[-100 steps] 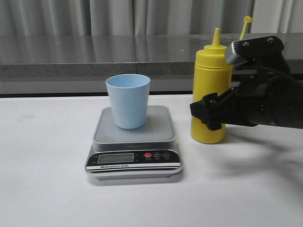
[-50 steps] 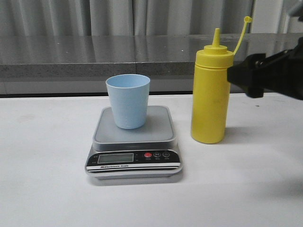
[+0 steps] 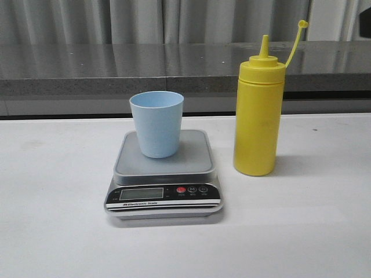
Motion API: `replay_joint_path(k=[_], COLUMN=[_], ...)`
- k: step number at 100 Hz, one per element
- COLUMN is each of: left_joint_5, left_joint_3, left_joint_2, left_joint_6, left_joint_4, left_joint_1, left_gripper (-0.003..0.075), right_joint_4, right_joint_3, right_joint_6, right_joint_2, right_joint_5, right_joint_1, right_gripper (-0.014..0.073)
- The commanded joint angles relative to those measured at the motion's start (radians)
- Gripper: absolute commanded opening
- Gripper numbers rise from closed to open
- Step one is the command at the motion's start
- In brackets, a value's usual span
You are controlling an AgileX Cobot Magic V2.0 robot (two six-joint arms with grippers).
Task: Pour seasoning into cup on scale with both arms
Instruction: 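Open the right gripper and withdraw it from the bottle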
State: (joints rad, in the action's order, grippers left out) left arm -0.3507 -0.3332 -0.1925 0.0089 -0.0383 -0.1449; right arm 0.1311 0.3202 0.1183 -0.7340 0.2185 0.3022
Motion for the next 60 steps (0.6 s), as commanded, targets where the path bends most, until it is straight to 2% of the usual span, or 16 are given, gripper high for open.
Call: replay_joint_path(k=[1, 16, 36, 46, 60], left_joint_5=[0.077, 0.077, 0.077, 0.077, 0.077], left_joint_3=[-0.027, -0.027, -0.027, -0.027, -0.027], left_joint_2=[-0.008, -0.008, -0.008, -0.008, -0.008], left_joint_6=[-0.003, -0.003, -0.003, -0.003, -0.003], left_joint_4=[-0.008, -0.008, -0.008, -0.008, -0.008], left_joint_1=[0.001, 0.001, 0.001, 0.001, 0.001], left_gripper=[-0.0020, -0.0020, -0.0020, -0.0020, -0.0020], right_joint_4=[0.005, 0.004, -0.006, -0.007, -0.007], right_joint_3=[0.024, 0.024, 0.024, 0.024, 0.024], right_joint_6=[0.018, 0.018, 0.018, 0.018, 0.018], right_joint_2=[0.109, 0.272, 0.422, 0.451, 0.453], right_joint_5=[-0.055, -0.251, -0.425, -0.486, -0.527], right_joint_1=[-0.029, -0.073, -0.091, -0.091, -0.091], right_gripper=[0.0646, 0.0646, 0.0621, 0.0519, 0.0283])
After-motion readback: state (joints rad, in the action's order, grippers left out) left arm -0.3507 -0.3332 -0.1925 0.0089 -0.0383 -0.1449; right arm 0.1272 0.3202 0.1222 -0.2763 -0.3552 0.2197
